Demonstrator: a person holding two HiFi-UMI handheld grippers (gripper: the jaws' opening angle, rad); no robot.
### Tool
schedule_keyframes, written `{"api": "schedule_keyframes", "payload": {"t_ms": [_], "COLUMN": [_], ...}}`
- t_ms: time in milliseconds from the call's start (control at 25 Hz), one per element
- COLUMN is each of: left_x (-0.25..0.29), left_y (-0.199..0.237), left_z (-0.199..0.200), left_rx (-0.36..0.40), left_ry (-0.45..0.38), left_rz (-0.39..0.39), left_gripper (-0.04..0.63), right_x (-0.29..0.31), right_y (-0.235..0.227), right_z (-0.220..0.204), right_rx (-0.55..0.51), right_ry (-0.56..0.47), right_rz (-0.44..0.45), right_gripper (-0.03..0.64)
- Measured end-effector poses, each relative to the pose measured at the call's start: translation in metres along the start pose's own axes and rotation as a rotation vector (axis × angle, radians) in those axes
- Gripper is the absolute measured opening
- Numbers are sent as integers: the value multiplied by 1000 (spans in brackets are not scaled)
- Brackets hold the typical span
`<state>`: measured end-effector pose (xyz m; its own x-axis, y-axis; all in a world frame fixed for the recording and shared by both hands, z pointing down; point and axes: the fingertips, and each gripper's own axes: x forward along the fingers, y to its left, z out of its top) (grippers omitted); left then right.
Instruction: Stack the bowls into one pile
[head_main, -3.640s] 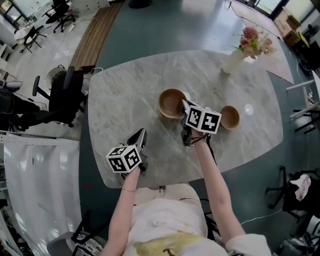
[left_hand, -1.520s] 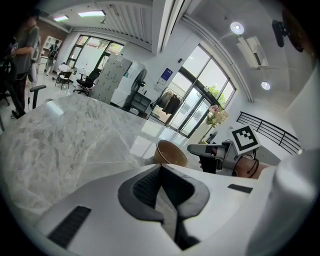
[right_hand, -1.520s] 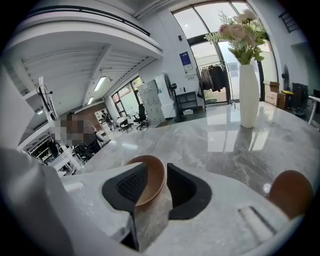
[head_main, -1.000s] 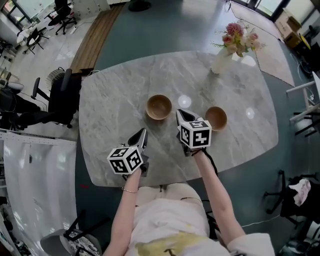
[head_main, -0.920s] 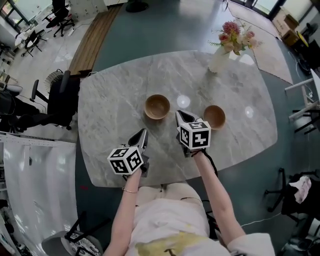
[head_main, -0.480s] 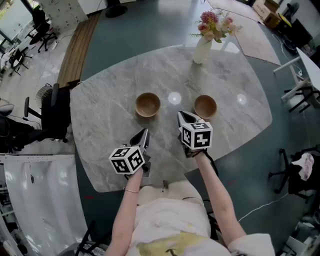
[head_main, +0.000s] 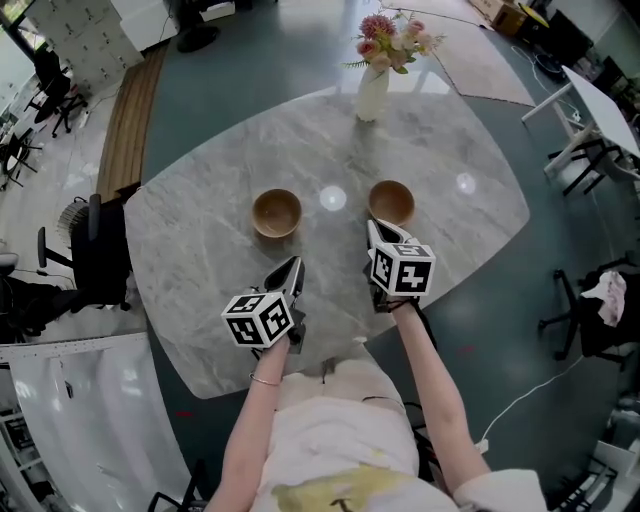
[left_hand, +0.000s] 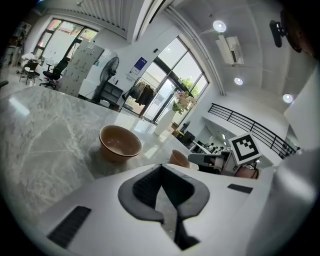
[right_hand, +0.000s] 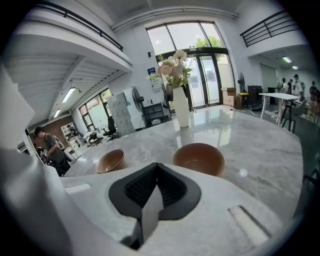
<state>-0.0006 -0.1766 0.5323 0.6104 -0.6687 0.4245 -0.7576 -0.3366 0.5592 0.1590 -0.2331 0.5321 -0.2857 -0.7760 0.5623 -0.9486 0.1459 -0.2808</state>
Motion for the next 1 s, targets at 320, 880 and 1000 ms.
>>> {"api": "schedule_keyframes", "payload": {"t_ms": [320, 880, 1000], "left_x": [25, 71, 79], "left_y": [-17, -50, -51], "left_z": [1, -4, -6], "left_rx": [9, 2, -2], "left_ry": [17, 58, 68], "left_rz": [-41, -43, -33], "left_gripper": [0, 0, 0], "right_x": [-6, 10, 18], "right_y": [-46, -104, -115], "right_z": [14, 24, 23], "right_rx": [20, 30, 36], "right_ry": [-58, -12, 3], "right_rz": [-115, -157, -158], "right_gripper": [23, 154, 172]}}
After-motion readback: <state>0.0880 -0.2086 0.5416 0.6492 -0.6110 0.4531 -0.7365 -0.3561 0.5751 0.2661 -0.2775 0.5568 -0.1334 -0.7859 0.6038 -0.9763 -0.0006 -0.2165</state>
